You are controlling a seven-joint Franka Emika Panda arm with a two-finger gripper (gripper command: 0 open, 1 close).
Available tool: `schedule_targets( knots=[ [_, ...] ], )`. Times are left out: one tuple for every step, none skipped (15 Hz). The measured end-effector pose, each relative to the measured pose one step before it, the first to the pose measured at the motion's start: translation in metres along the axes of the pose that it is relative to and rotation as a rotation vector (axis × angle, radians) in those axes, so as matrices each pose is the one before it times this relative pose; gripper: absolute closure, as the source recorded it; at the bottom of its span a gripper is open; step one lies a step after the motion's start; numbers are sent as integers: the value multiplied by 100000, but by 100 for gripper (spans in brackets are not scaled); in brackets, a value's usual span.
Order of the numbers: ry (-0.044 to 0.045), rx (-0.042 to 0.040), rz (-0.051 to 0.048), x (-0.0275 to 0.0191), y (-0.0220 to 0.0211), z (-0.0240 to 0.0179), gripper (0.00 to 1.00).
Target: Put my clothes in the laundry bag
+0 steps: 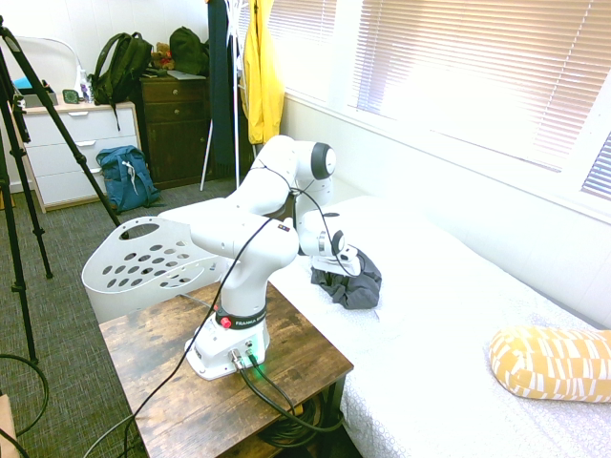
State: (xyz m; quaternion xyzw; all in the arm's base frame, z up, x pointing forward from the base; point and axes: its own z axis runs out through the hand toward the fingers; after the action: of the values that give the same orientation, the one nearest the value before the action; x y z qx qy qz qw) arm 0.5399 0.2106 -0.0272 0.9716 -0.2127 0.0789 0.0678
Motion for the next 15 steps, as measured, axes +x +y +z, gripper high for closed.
schedule_targets(
  knots=[
    [-1157,475,120,111,39,-28,100],
    [-966,412,97,134,56,-31,100],
    [-1105,540,65,92,34,-66,100],
    [-1305,737,351,50,-19,-101,100],
    [-1245,809,424,107,-47,-204,100],
    [-1535,1198,325,182,-52,-367,100],
    [-1693,1341,411,266,-65,-574,100],
    [-2222,736,238,293,-8,-610,100],
    [-1765,821,41,277,-8,-744,100],
    [-369,431,127,258,6,-909,100],
    [-26,650,277,-44,-84,-991,100],
    [-201,954,229,-153,-229,-1159,100],
    [111,1052,-92,-50,-260,-1511,100],
    [209,927,-292,82,-250,-1894,100],
    [482,1169,-322,292,-351,-2513,100]
  ],
)
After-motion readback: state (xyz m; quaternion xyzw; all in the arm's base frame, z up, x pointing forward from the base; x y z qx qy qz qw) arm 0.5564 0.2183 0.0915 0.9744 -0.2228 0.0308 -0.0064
